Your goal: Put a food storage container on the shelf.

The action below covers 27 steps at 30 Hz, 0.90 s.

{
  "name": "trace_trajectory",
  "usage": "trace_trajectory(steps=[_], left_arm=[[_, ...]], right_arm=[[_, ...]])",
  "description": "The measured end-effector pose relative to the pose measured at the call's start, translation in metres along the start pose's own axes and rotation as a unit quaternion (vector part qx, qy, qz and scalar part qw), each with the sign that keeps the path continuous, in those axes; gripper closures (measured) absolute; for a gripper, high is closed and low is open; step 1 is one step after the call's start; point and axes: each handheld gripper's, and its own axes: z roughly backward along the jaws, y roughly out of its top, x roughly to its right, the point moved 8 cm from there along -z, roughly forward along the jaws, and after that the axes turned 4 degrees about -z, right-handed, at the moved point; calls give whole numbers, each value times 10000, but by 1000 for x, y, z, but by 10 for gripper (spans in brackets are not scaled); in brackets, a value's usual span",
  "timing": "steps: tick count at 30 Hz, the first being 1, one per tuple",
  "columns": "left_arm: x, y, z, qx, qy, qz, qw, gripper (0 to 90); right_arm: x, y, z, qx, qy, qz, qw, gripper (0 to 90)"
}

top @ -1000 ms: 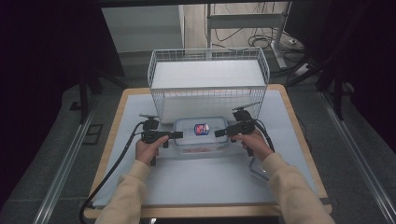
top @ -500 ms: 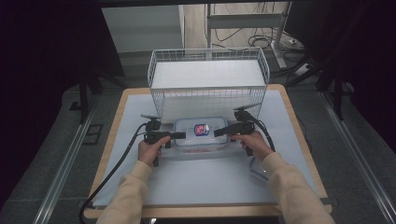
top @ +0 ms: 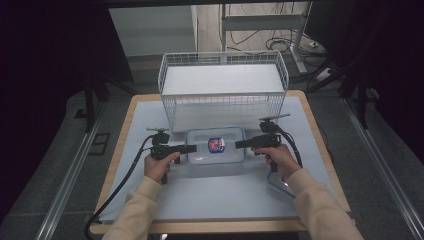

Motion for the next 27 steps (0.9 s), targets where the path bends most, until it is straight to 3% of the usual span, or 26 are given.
trace_trajectory(steps=[7, 15, 18, 22, 27], left_arm=[[3, 0, 1, 81, 61, -5, 9999, 444], [7, 0, 4, 128, 71, -143, 9998, 446], [13, 5, 11, 263, -20, -192, 9995, 464], [27, 16, 21, 437, 41, -453, 9980, 465], [39, 26, 28, 580, 17, -592, 9966, 467]], right_arm=[[-2, -4, 3, 55, 6, 68, 10000, 447], [-4, -5, 7, 195, 55, 190, 9996, 458], [-11, -2, 16, 340, 100, 325, 9988, 458], [-21, 3, 26, 477, 142, 472, 9976, 458], [-32, 10, 39, 635, 131, 640, 9958, 459]])
